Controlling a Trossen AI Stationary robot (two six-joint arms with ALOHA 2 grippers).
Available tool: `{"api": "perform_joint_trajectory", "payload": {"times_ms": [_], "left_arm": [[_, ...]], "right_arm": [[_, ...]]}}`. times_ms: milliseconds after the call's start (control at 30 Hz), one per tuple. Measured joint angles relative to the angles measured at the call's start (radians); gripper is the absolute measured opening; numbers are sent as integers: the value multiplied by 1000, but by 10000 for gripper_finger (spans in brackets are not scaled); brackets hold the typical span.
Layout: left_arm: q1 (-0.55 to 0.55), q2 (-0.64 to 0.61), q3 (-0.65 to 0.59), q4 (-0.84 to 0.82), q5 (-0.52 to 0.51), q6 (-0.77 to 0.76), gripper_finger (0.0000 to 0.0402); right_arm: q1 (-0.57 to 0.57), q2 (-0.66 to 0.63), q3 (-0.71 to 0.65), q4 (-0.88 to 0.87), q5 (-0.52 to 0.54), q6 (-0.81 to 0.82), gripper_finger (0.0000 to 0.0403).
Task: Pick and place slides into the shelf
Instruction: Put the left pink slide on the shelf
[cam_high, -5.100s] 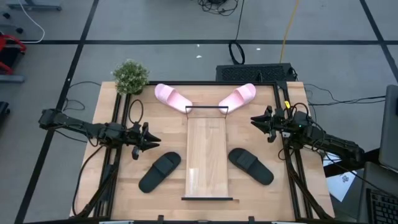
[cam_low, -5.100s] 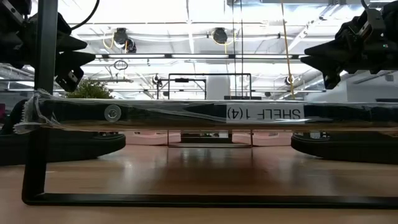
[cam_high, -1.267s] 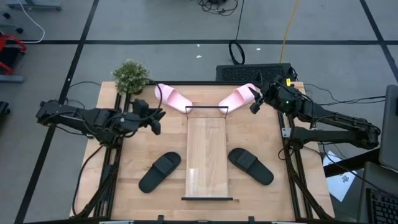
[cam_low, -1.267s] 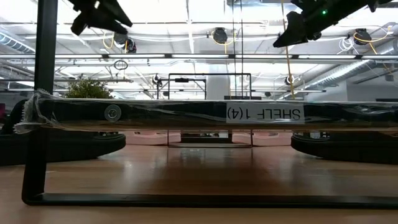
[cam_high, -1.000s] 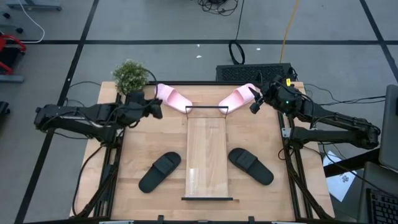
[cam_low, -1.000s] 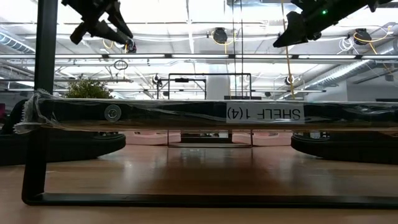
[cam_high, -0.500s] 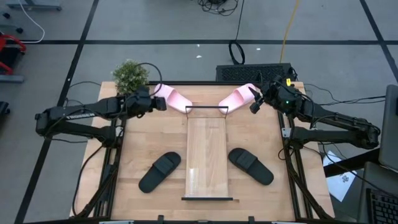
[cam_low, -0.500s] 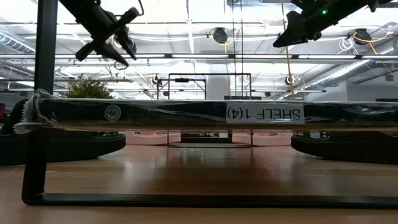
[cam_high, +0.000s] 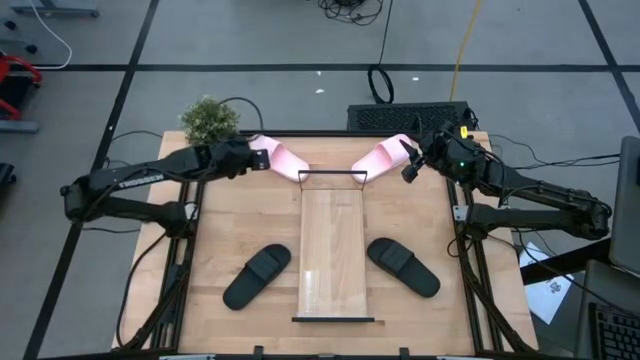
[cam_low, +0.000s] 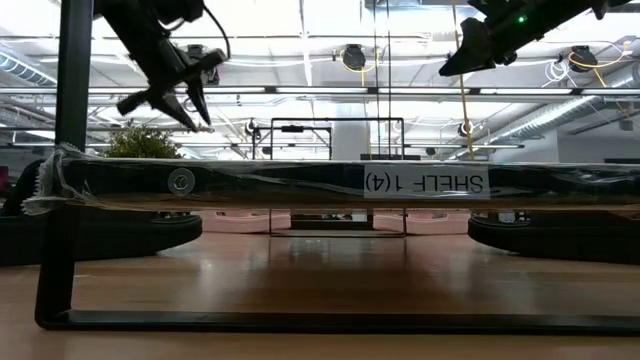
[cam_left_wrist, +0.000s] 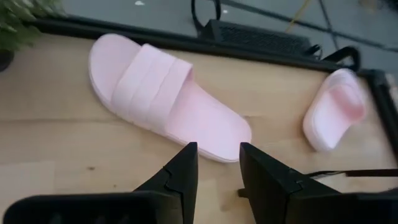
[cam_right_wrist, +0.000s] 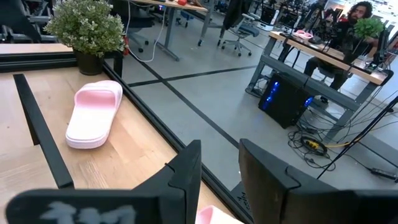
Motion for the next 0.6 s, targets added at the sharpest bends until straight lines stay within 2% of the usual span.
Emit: {"api": "perform_joint_trajectory", "payload": {"times_ms": [267, 467, 600], "left_arm": [[7, 156, 0, 30, -82, 13, 115], [35, 215, 0, 66, -41, 17, 115], [14, 233, 0, 133, -14, 39, 115]], "right_arm": [[0, 0, 0, 1, 0, 9, 100], [0, 0, 0, 1, 0, 26, 100], [0, 0, 0, 1, 0, 26, 100]]}}
